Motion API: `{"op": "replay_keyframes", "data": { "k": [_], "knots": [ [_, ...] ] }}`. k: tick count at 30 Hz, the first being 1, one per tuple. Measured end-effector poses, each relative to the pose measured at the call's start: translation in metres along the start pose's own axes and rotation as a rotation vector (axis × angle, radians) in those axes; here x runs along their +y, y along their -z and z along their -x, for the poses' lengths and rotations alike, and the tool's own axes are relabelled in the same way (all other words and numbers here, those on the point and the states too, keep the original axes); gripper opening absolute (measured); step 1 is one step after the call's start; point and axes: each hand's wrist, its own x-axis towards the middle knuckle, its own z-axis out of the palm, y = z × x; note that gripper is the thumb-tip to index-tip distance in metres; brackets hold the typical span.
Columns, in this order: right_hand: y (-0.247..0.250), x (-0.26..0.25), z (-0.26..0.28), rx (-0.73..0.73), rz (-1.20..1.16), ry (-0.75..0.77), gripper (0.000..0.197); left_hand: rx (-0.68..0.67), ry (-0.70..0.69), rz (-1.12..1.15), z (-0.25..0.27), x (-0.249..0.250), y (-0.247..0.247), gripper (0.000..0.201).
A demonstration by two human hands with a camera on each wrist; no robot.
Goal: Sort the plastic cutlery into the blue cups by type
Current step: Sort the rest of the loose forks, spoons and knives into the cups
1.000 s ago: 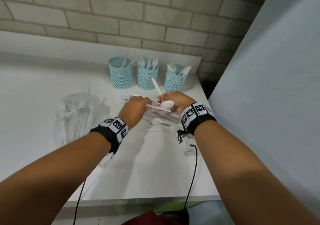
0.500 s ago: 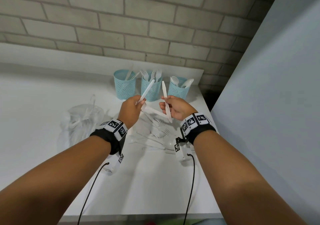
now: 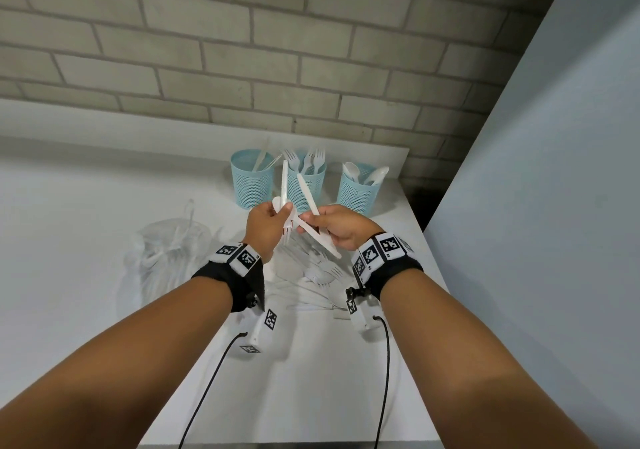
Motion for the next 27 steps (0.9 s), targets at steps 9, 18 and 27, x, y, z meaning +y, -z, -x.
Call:
{"op": "replay_keyframes", "data": {
  "k": [9,18,27],
  "knots": [
    [-0.006,0.0,-0.01,0.22,-0.114,-0.028,0.017,-0.226,0.276,0.252,0.01,0.004,-0.009,0.028],
    [-0.005,0.0,-0.008,0.26,-0.117,0.021,0.02,-0.38,0.321,0.258,0.018,0.007,-0.006,0.03],
    [-0.011,0.003,-0.016,0.425,0.359,0.41,0.048,-0.162,0.169,0.078,0.014,0.01,-0.005,0.023]
  ]
}}
